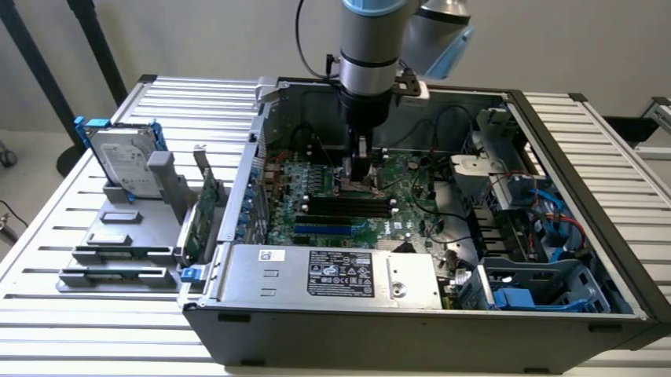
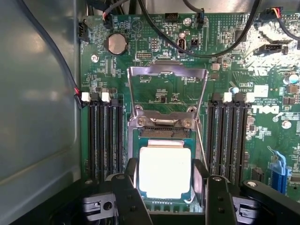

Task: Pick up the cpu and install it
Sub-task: 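Place the cpu into insertion slot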

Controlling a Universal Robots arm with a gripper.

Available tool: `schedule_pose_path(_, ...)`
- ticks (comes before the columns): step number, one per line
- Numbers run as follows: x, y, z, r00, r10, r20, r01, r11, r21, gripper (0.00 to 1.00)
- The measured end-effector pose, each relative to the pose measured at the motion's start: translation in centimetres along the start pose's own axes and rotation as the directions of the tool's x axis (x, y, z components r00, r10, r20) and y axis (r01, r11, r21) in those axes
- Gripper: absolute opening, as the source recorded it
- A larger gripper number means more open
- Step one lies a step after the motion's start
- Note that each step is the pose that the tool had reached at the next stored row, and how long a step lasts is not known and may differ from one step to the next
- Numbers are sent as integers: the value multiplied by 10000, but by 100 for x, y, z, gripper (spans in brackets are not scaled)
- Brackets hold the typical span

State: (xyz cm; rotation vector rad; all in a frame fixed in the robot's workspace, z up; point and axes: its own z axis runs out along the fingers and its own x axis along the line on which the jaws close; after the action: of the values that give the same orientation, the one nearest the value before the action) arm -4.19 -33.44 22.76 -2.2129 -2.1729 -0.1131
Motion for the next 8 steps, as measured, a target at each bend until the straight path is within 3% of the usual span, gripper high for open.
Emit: schedule_pose_path(8,8,-8,87,9999,104,47,-104,9999,-13,55)
